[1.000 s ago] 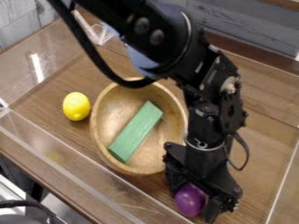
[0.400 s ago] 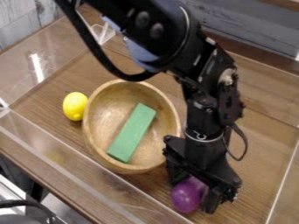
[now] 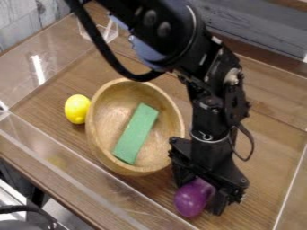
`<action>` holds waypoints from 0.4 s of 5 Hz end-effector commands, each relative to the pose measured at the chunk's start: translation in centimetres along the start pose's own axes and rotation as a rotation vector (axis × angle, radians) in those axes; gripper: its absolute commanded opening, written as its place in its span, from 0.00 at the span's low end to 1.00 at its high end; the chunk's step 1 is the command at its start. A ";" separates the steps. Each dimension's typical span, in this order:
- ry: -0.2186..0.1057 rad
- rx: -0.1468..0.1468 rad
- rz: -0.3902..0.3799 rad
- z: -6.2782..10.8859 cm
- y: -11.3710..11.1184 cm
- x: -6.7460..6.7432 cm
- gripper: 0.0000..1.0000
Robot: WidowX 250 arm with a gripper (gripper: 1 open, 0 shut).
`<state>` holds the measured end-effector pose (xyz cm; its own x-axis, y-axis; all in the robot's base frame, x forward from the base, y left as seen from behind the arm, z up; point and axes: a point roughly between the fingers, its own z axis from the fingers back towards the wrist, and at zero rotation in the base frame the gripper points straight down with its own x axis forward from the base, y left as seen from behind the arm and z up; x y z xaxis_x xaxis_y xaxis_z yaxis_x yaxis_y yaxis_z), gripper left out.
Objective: Put the purple eggplant in the brown bowl
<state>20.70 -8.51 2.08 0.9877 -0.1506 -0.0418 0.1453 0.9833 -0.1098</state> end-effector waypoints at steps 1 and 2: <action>-0.042 -0.009 0.002 0.7 0.2 1.1 1.00; -0.042 -0.010 0.004 0.6 0.4 1.3 1.00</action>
<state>21.25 -8.43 2.04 0.9887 -0.1466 -0.0318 0.1421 0.9833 -0.1138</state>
